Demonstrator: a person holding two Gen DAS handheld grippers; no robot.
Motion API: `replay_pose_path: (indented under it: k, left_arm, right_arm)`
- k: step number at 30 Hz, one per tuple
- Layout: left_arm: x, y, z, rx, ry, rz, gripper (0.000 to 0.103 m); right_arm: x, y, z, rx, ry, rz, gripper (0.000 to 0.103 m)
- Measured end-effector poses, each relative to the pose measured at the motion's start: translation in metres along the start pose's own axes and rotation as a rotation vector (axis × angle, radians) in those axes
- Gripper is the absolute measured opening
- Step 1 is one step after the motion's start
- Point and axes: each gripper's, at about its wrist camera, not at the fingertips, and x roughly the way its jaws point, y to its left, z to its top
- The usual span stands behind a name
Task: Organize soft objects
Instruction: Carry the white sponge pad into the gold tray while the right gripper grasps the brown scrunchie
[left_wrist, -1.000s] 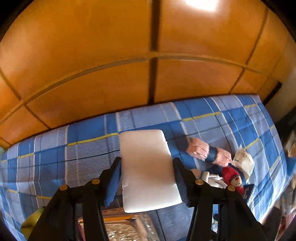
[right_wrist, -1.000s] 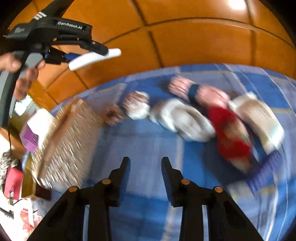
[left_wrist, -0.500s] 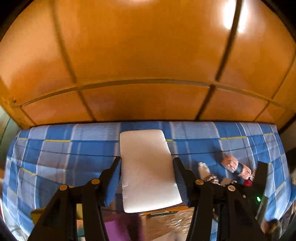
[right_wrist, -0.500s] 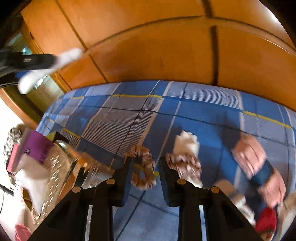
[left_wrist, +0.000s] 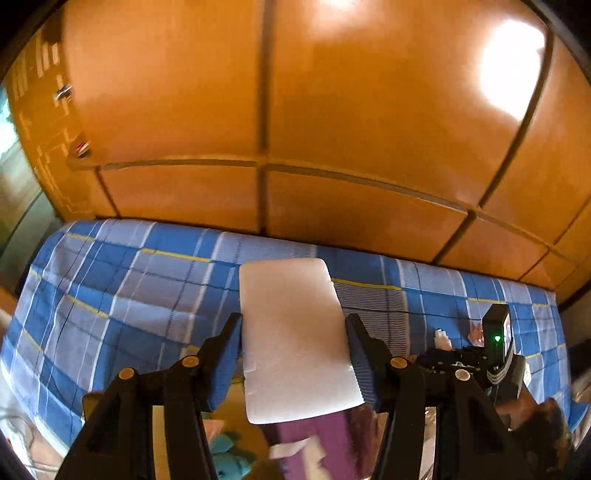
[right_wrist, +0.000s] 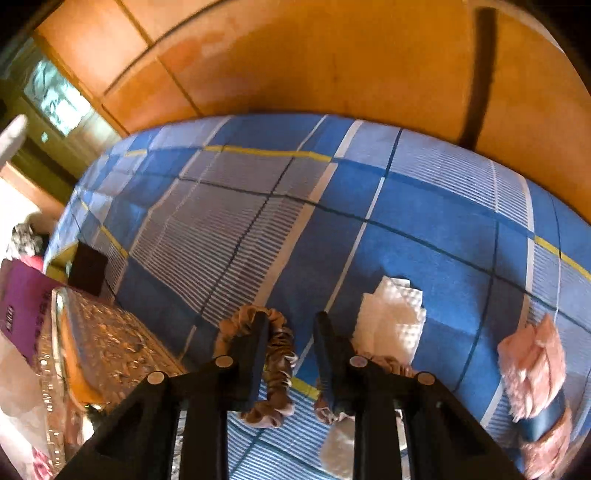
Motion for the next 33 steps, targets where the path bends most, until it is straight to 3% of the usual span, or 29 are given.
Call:
replay_pose_path:
  k: [4, 9, 11, 23, 28, 33]
  left_arm:
    - [-0.017, 0.04, -0.015, -0.059, -0.026, 0.016, 0.056]
    - [-0.035, 0.09, -0.042, -0.126, -0.042, 0.051, 0.056]
    - [-0.039, 0.107, -0.054, -0.152, -0.044, 0.07, 0.056]
    - [-0.02, 0.176, -0.147, -0.327, 0.023, 0.122, 0.056]
    - [-0.005, 0.202, -0.175, -0.401, 0.053, 0.144, 0.057]
    - [0.004, 0.216, -0.209, -0.425, 0.083, 0.165, 0.058]
  right_arm:
    - [0.003, 0.005, 0.006, -0.051, 0.057, -0.017, 0.024]
    - [-0.001, 0.008, -0.004, -0.15, 0.109, -0.091, 0.008]
    - [-0.007, 0.002, -0.01, -0.147, 0.109, -0.14, 0.007]
    - [-0.007, 0.014, -0.044, -0.108, 0.077, -0.338, 0.01]
    - [-0.006, 0.015, -0.045, -0.053, 0.07, -0.36, 0.011]
    - [0.001, 0.017, -0.046, -0.079, 0.056, -0.39, 0.011]
